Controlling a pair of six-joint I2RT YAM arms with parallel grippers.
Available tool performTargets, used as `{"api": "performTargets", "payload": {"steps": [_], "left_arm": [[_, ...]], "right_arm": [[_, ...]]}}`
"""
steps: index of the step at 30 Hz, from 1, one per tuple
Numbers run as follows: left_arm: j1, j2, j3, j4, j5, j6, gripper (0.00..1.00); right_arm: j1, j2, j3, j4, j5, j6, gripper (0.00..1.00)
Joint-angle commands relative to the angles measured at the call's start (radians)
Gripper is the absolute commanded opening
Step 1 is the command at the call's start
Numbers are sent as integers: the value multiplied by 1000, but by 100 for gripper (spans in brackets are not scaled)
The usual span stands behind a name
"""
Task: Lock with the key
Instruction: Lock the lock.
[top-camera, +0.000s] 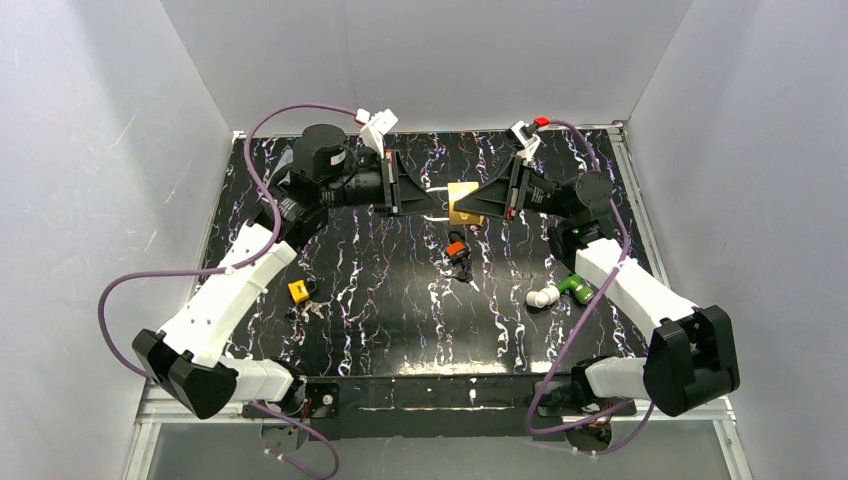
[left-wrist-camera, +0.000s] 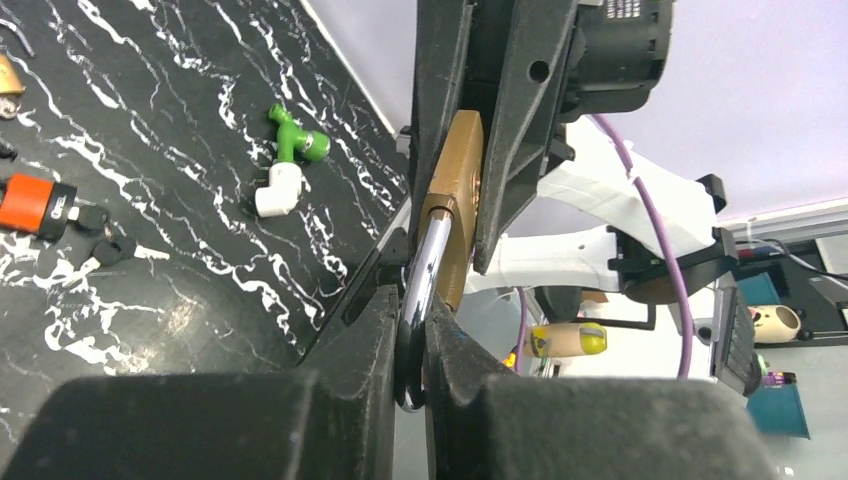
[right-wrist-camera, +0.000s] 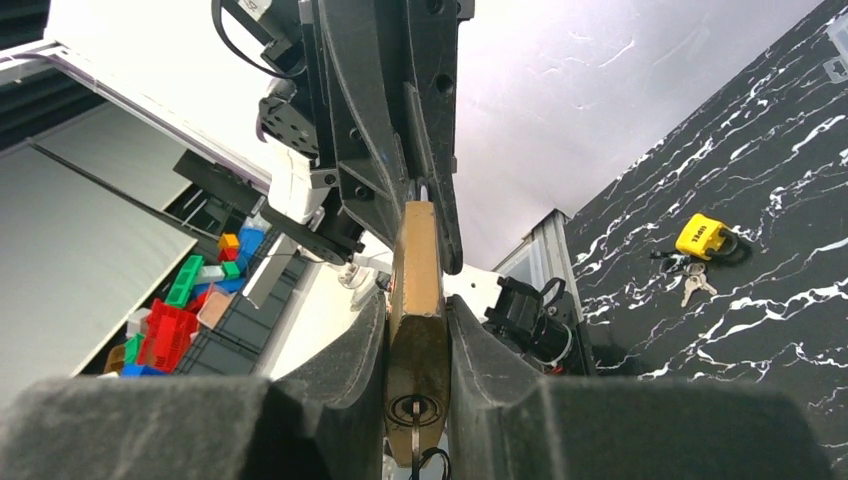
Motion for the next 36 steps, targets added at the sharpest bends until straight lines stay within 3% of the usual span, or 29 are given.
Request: {"api": "performTargets", "payload": {"steps": [1, 2, 3, 5, 7, 10, 18, 26, 36], "left_arm": [[3, -5, 63, 101, 124, -52, 0], [6, -7, 68, 99, 122, -49, 0], [7, -8, 76, 96, 121, -43, 0], [8, -7, 108, 60, 111, -19, 0], [8, -2, 145, 9, 92, 12, 0], [8, 2, 185, -42, 68, 38, 0], [8, 0, 234, -66, 59, 35, 0], [8, -6, 240, -62, 29, 15, 0], [10, -29, 212, -8, 20, -26, 0]], "right_arm": [[-21, 25, 84, 69, 42, -1, 1], [-29, 27, 84, 56, 35, -7, 3], [-39, 28, 80, 49, 29, -10, 11], [-60, 27, 64, 63, 21, -5, 37], [-80, 23, 47, 90, 15, 3, 56], [-105, 15, 26, 113, 12, 2, 66], [-120, 47, -9, 250, 0, 69, 65], [-120, 68, -8, 365, -39, 146, 49], [-118, 35, -50, 367, -65, 146, 54]]}}
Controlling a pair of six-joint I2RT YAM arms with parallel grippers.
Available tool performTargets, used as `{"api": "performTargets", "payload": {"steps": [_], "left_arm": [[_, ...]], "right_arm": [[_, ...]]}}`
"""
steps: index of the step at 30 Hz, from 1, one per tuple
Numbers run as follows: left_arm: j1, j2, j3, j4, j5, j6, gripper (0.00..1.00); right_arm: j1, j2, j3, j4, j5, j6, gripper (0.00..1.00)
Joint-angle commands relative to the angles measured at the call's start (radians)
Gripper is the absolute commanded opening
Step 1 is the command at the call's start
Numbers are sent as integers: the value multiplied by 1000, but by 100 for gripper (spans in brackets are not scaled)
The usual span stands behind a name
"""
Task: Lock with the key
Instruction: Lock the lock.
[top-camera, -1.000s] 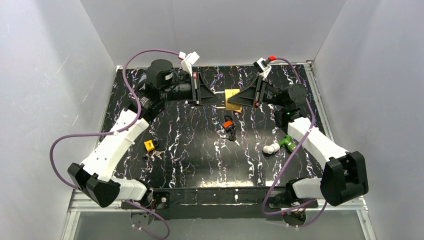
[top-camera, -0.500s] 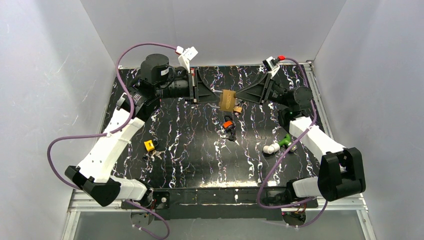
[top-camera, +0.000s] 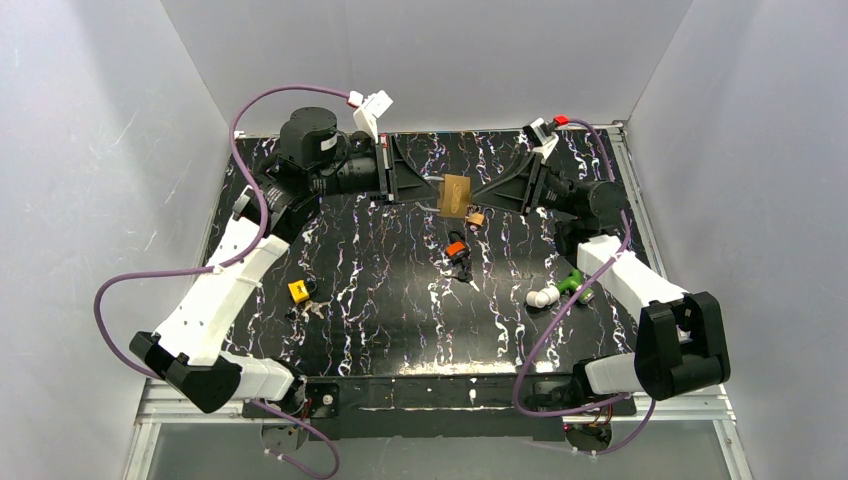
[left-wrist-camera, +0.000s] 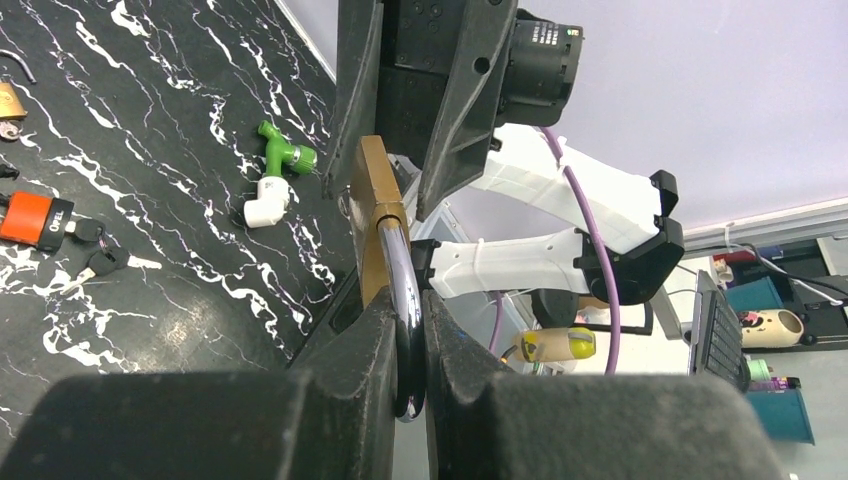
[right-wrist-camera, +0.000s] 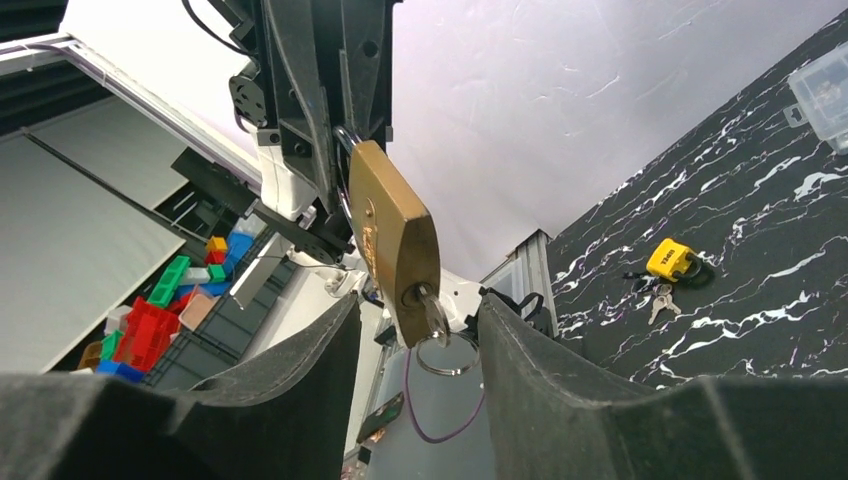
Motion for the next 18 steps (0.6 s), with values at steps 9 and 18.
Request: {"api": "performTargets", "payload": {"steps": [9, 18], "left_arm": [[1, -63, 26, 119, 29, -47, 0], [2, -66, 32, 101, 28, -39, 0]], "right_arm": [[-4, -46, -26, 62, -19, 0, 42], [-4, -39, -31, 52, -19, -7, 1]]}}
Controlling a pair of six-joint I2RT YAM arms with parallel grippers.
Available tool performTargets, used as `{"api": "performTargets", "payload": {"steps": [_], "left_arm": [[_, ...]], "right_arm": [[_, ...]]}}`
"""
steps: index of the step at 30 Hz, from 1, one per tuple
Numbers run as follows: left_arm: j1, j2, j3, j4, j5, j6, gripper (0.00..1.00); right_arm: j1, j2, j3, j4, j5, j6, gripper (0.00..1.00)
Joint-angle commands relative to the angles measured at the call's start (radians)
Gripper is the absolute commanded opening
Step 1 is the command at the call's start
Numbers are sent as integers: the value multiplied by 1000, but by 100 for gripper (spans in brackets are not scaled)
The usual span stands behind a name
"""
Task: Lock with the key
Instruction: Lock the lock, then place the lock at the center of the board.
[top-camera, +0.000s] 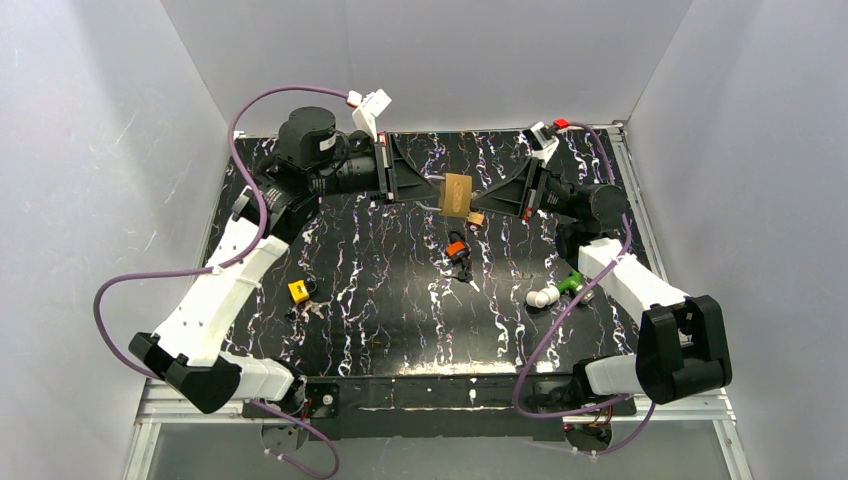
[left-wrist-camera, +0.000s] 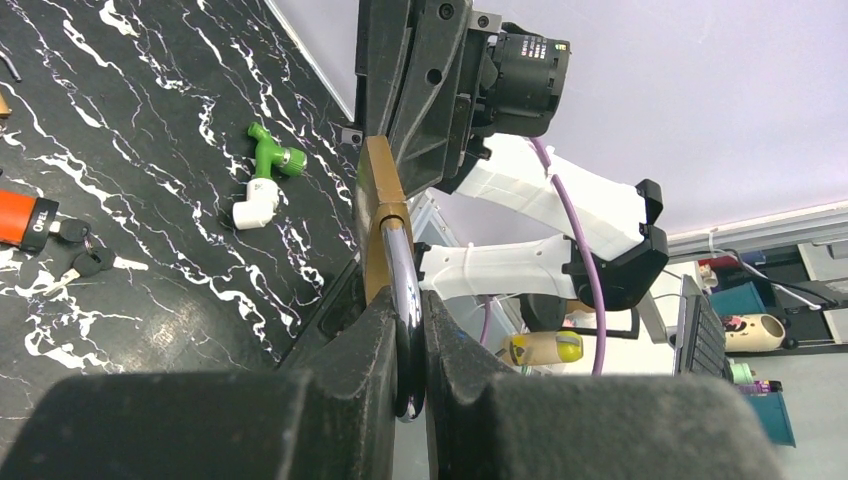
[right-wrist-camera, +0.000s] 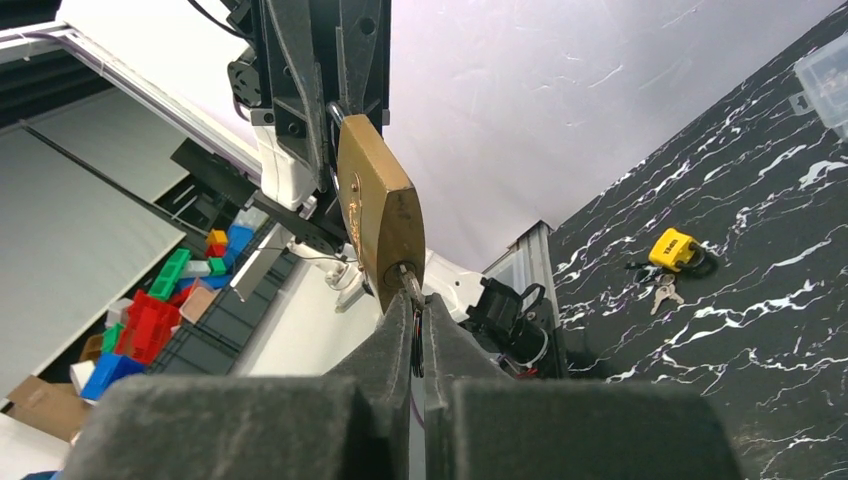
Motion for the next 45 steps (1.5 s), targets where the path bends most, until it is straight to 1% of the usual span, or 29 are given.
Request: {"api": "performTargets", "payload": {"steps": [1, 6, 12, 16, 18, 20, 23, 25, 27, 29, 32, 33, 38, 45], "left_arm": [[3, -65, 34, 76, 23, 3, 0], [17, -88, 42, 15, -13, 43, 0], [46, -123, 57, -47, -31, 80, 0], [76, -141, 57, -92, -36, 97, 0], [87, -147, 56, -135, -72, 114, 0], [93, -141, 77, -222, -161, 145, 0], [96, -98, 117, -439, -348, 184, 0], [96, -71, 109, -539, -478, 187, 0], [96, -54, 58, -591, -586, 184, 0], [96, -56, -19, -591, -643, 179, 0], [98, -44, -119, -575, -665, 162, 0], [99, -37, -147, -566, -697, 159, 0], [118, 18, -237, -546, -807, 150, 0], [214, 101, -335, -434, -874, 79, 0]], "right_arm": [[-4, -21, -2, 38, 1, -12, 1], [-9, -22, -12, -13, 19, -50, 1], [-31, -9, -37, -33, 40, -63, 1], [-37, -14, -44, -109, 60, -119, 1], [-37, -26, -41, -221, 83, -188, 1], [-36, -51, -31, -384, 120, -288, 1], [-24, -93, 7, -668, 203, -469, 1], [-5, -102, 41, -825, 270, -565, 1], [27, -87, 77, -916, 315, -625, 1], [67, -63, 107, -971, 365, -660, 1], [147, -4, 167, -1058, 439, -724, 1], [174, 19, 189, -1078, 458, -739, 1], [264, 144, 257, -1099, 517, -746, 1], [359, 365, 382, -1121, 535, -725, 1]]}}
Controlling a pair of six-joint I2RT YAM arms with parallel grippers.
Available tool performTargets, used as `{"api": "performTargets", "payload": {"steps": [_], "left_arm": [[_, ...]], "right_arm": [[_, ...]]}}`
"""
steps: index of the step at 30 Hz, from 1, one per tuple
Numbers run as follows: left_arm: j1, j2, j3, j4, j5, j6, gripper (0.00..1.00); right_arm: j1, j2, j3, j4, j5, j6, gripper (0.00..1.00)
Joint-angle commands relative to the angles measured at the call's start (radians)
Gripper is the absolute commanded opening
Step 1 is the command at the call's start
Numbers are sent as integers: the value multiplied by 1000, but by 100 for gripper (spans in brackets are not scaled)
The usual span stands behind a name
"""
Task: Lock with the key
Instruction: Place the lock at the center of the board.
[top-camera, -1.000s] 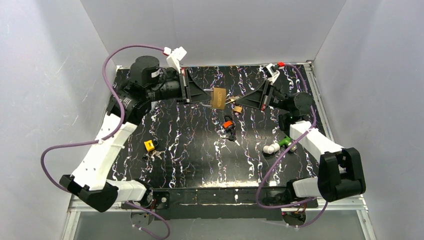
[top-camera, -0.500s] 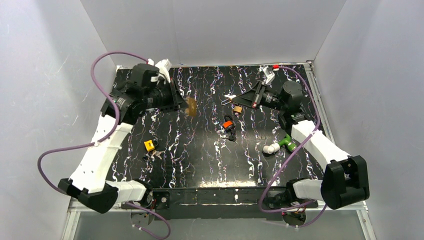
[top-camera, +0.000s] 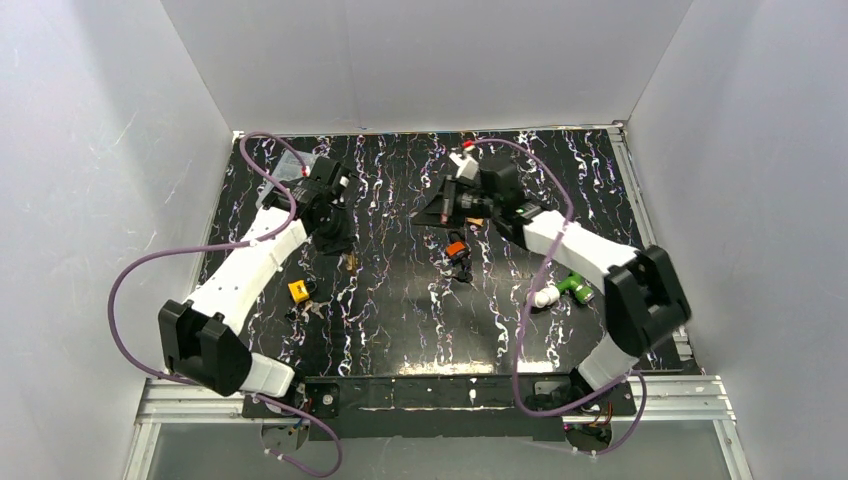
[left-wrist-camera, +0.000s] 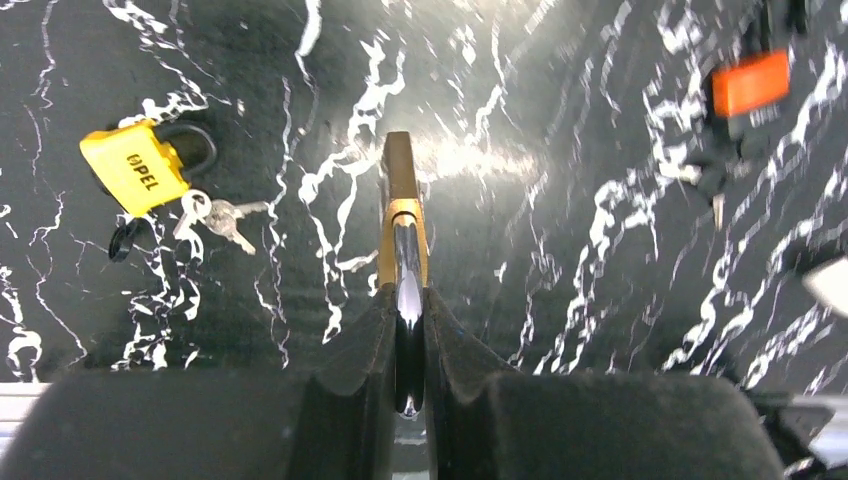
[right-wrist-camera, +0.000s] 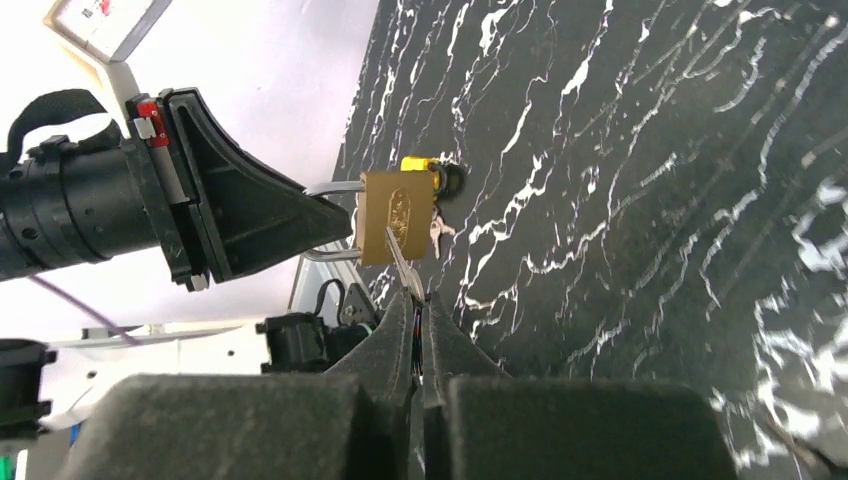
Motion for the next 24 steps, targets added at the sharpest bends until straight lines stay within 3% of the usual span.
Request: {"api": "performTargets", "payload": {"steps": [1, 14, 19, 24], "left_arm": [[74, 33, -57, 125, -109, -63, 0], [194, 189, -126, 251, -74, -88, 0], [218, 189, -123, 242, -47, -77, 12], [228, 182, -89, 204, -45, -48, 37]], "right_arm": [[67, 146, 123, 0, 29, 1, 1], [132, 438, 344, -2, 30, 77, 1], [148, 516, 405, -14, 31, 93, 1], [168, 578, 472, -45, 23, 90, 1]]}}
